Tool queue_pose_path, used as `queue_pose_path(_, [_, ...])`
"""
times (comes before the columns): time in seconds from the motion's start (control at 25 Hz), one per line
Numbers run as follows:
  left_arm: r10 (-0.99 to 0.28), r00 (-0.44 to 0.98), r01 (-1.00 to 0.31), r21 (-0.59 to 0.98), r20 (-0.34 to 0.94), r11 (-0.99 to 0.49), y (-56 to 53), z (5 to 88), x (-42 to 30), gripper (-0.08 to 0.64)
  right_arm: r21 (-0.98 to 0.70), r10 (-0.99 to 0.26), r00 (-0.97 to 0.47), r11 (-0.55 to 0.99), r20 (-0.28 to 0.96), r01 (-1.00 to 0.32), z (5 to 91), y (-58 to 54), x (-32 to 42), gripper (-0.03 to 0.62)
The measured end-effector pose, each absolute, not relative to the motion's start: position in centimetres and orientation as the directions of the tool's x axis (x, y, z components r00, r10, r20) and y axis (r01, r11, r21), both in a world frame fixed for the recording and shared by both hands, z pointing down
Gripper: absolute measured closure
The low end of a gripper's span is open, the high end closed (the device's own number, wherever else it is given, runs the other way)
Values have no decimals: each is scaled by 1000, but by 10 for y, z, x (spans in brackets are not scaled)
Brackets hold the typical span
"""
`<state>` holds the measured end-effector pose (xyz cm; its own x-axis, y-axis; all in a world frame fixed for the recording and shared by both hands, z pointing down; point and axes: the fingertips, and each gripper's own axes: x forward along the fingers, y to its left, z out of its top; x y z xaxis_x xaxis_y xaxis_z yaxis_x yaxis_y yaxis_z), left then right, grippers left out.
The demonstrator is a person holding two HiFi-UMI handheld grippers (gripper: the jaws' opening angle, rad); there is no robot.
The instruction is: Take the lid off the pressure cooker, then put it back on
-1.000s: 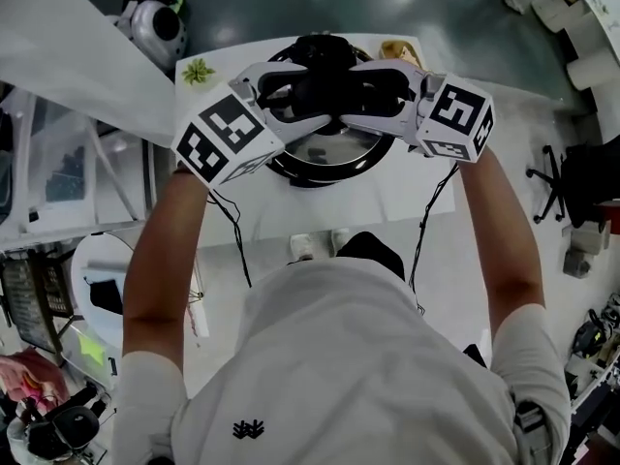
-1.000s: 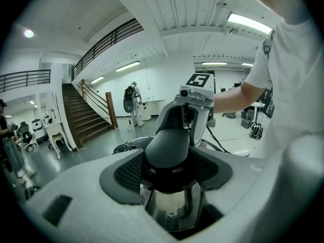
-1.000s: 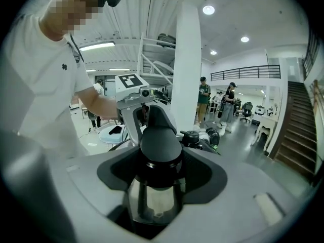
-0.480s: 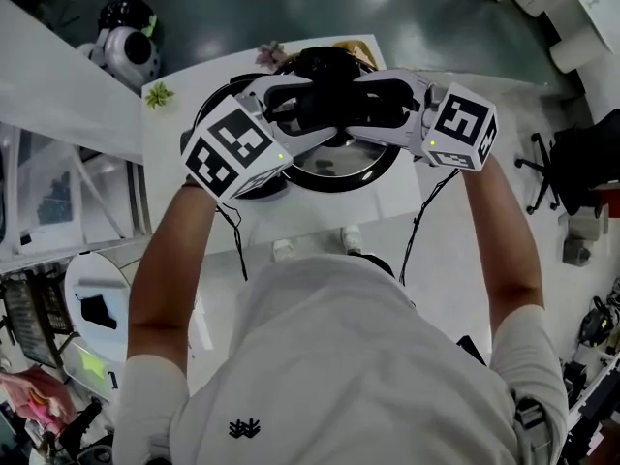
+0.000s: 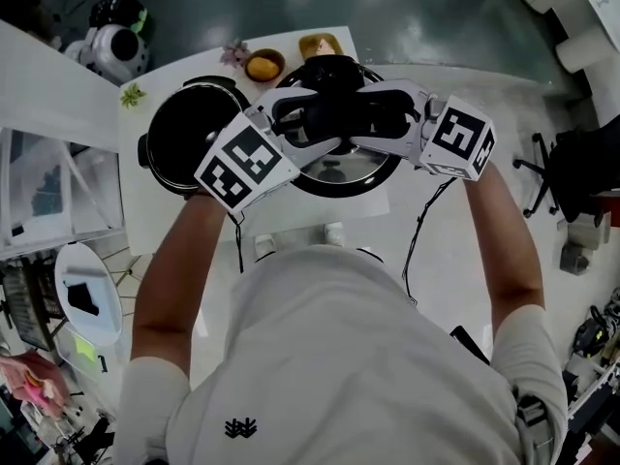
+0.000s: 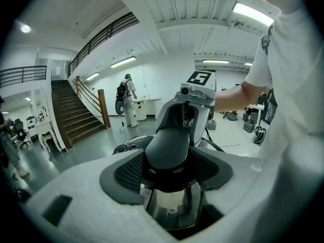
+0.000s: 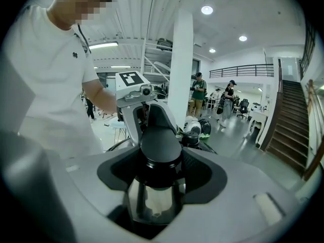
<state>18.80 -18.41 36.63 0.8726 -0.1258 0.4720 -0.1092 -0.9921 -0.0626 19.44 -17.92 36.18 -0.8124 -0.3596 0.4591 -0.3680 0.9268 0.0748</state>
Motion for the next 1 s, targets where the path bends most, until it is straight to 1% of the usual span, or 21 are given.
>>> queue_pose_path(0.36, [-144,838,-150,-32,527,-988,-168,417,221,276,28,-306,-827,943,472,-333,413,-164,228,324])
queue_pose_path(0.6, [-161,819,-174,-29,551,-984,-165,449,226,278,22,-284,-829,950,481,-313,445,-161,233,324])
queue_pose_path(1.0, [-149,768,-203,16,623,-979,-170,525,223,279,-7,-256,-803,951,538,-308,518,-168,230,325])
